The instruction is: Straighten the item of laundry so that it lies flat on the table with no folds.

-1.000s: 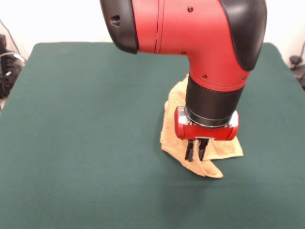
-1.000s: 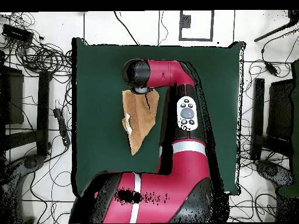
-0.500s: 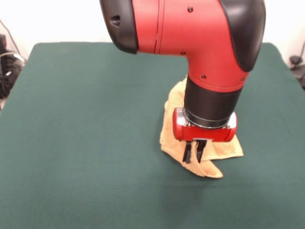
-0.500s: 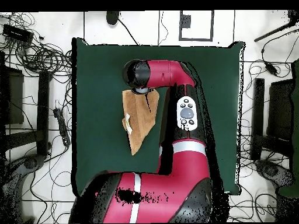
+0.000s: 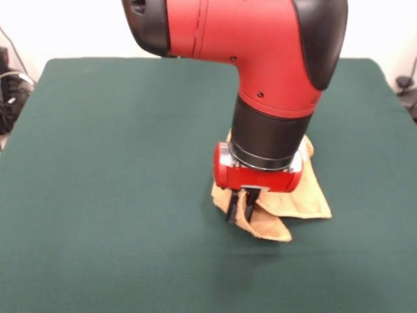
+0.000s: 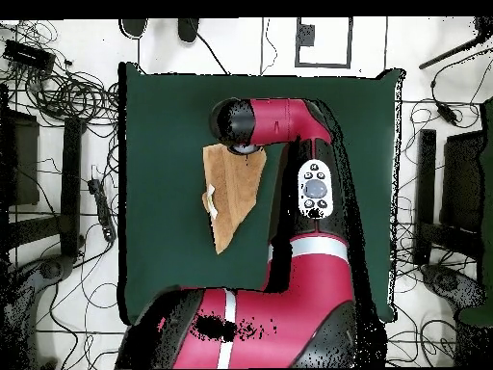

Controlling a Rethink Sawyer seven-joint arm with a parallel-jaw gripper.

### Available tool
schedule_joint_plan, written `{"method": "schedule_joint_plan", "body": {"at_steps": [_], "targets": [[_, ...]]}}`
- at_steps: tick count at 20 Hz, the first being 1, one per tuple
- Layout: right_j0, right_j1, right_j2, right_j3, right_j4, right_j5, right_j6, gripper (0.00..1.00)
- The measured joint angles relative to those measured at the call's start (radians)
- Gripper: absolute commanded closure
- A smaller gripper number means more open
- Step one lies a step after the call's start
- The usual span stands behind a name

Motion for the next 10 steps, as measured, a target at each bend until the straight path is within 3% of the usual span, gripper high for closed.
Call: {"method": "schedule_joint_plan", "body": {"at_steps": [10], "targets": [[-0.021, -0.039, -0.015, -0.001, -0.058, 0.0, 0.0, 1.0]]}}
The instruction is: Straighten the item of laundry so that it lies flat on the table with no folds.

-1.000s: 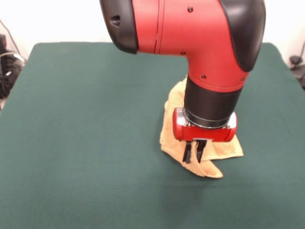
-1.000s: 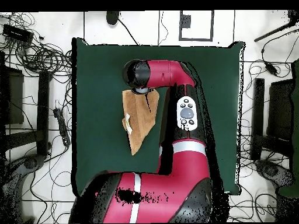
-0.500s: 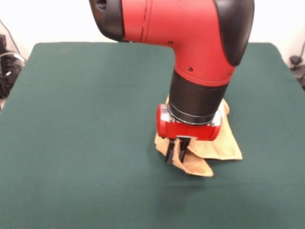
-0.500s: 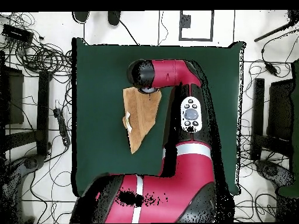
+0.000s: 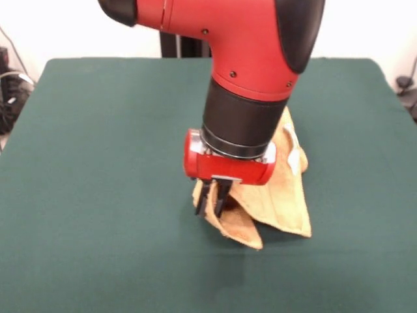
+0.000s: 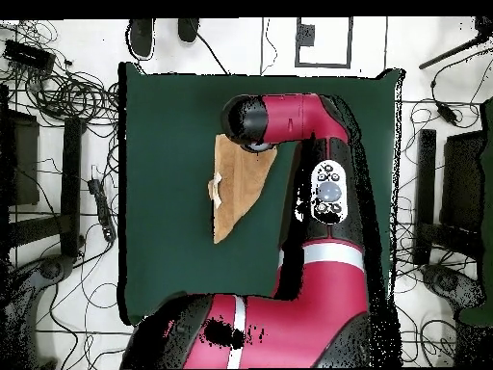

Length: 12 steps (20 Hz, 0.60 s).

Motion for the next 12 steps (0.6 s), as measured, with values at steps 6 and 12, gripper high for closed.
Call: {"method": "schedule_joint_plan", "body": {"at_steps": [6, 12], "targets": [[0.0, -0.003, -0.017, 0.0, -0.028, 0.0, 0.0, 1.0], [0.001, 0.003, -0.031, -0.004, -0.052, -0.008, 0.0, 1.0]]}}
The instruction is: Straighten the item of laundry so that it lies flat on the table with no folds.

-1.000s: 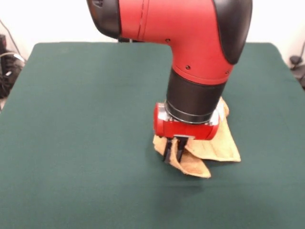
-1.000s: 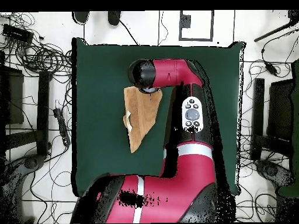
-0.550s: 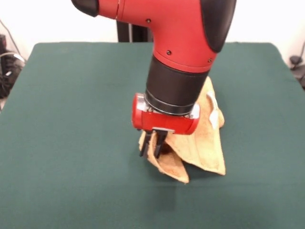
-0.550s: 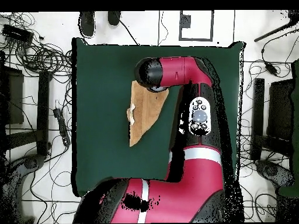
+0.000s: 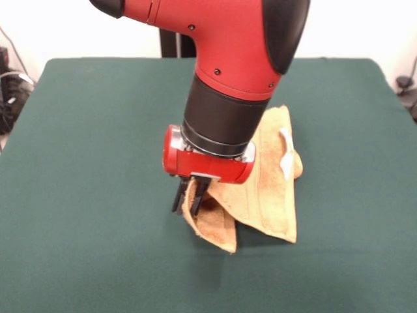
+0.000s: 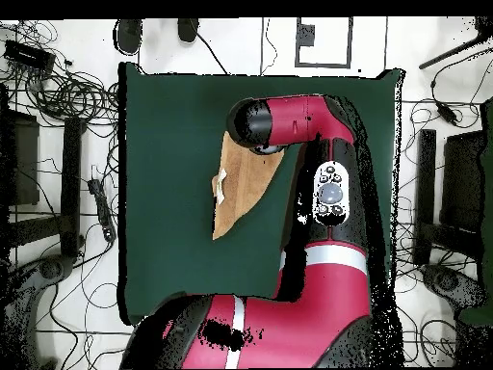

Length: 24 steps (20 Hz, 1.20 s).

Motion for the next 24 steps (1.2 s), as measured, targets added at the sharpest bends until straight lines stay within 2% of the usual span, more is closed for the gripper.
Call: {"method": "schedule_joint_plan", "body": {"at_steps": [24], "targets": [[0.029, 0.11, -0.083, -0.088, -0.021, -0.076, 0.0, 1.0]]}}
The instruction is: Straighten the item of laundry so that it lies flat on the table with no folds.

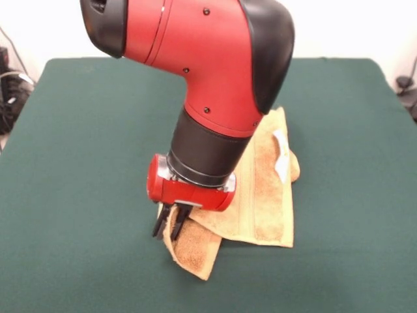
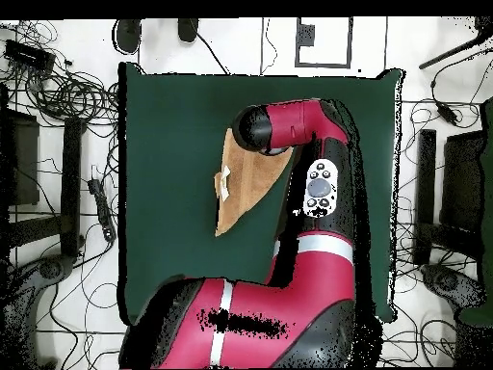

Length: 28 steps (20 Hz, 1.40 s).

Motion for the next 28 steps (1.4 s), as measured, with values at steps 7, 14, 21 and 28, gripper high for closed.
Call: {"method": "schedule_joint_plan", "body": {"at_steps": [7, 14, 21, 28], "targets": [[0.016, 0.021, -0.025, -0.025, -0.008, 0.0, 0.0, 1.0], [0.026, 0.032, -0.055, -0.035, -0.009, 0.0, 0.0, 1.0], [0.038, 0.034, -0.069, -0.04, -0.009, 0.0, 0.0, 1.0], [0.047, 0.036, -0.091, -0.048, -0.009, 0.0, 0.0, 1.0]]}}
